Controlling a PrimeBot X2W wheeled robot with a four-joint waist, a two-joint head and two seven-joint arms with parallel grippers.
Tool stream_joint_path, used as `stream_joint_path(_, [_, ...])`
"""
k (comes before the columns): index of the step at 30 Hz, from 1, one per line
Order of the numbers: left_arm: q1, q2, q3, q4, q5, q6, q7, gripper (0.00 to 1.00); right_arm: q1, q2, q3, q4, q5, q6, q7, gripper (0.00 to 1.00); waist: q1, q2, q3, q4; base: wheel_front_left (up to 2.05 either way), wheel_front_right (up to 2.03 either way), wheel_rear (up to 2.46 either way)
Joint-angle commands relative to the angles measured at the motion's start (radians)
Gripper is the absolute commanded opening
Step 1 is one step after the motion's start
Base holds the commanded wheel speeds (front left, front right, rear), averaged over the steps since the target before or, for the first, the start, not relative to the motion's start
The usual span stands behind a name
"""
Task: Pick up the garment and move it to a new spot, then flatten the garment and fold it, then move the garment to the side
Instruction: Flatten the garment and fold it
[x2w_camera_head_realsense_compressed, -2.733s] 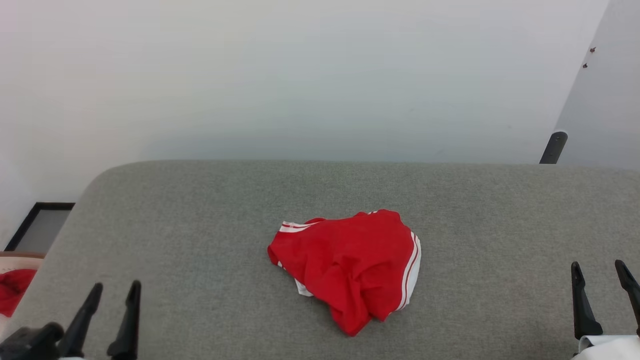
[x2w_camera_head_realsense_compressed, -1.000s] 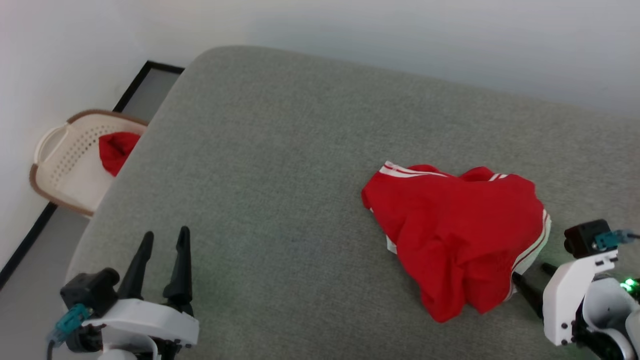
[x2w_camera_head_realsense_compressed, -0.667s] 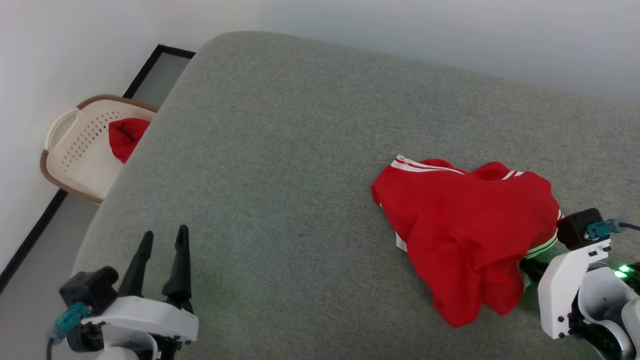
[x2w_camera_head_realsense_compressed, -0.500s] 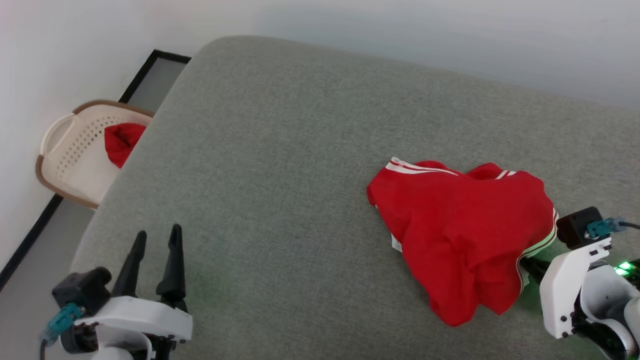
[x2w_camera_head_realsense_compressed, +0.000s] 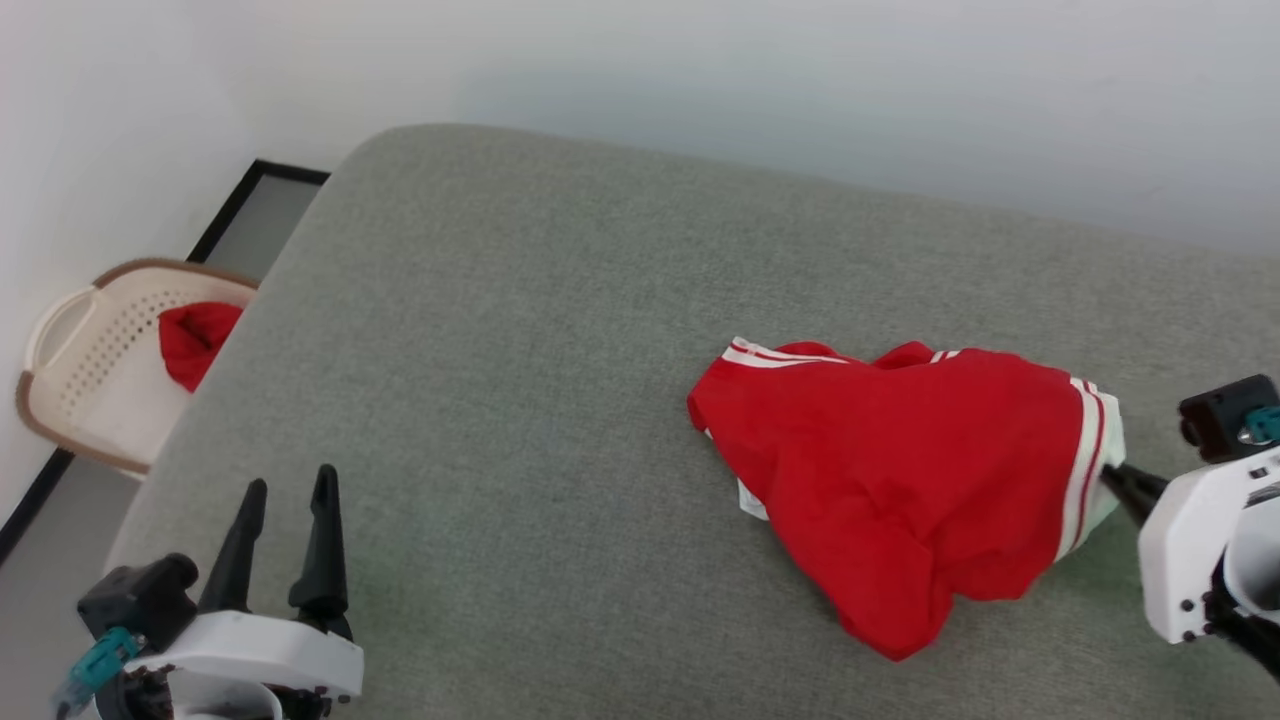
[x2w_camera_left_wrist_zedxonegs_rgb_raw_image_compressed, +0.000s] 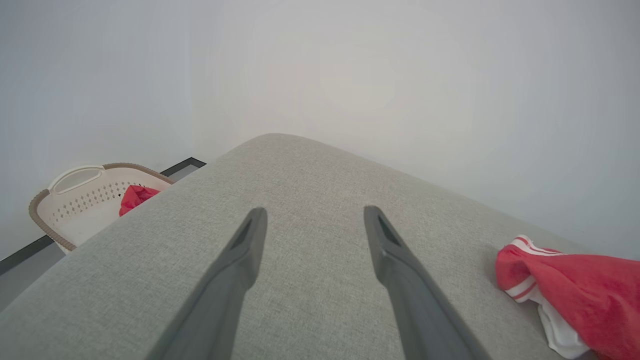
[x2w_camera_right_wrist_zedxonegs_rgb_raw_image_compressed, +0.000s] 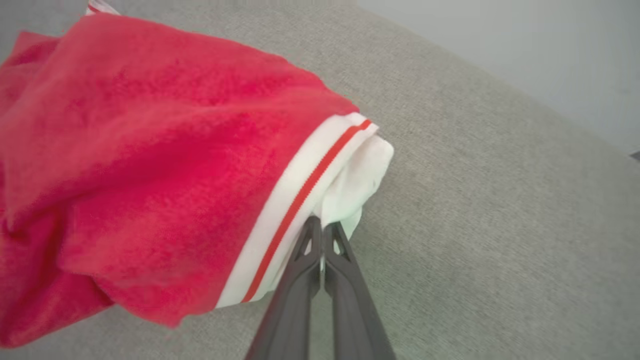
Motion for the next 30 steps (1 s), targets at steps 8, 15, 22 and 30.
stream_joint_path(8, [0.028, 0.005, 0.007, -0.005, 0.001, 0.001, -0.001, 1.00, 0.022, -0.042, -0.050, -0.045, -0.044, -0.001, 0.005, 0.00, 0.0000, 0.0000, -0.043, -0.034, 0.00, 0.00, 0.00])
stream_joint_path(15, [0.046, 0.014, 0.012, -0.014, -0.005, 0.007, 0.000, 1.00, 0.060, -0.065, -0.113, -0.071, -0.061, -0.001, 0.041, 0.00, 0.0000, 0.0000, -0.059, -0.050, 0.00, 0.00, 0.00])
stream_joint_path(22, [0.055, 0.023, 0.017, -0.024, -0.010, 0.013, 0.003, 1.00, 0.118, -0.070, -0.185, -0.056, -0.075, -0.001, 0.054, 0.00, 0.0000, 0.0000, -0.063, -0.066, 0.00, 0.00, 0.00])
stream_joint_path(30, [0.041, 0.027, 0.002, -0.034, -0.005, 0.013, 0.014, 1.00, 0.175, -0.030, -0.242, 0.025, -0.091, -0.001, 0.017, 0.00, 0.0000, 0.0000, -0.056, -0.075, 0.00, 0.00, 0.00])
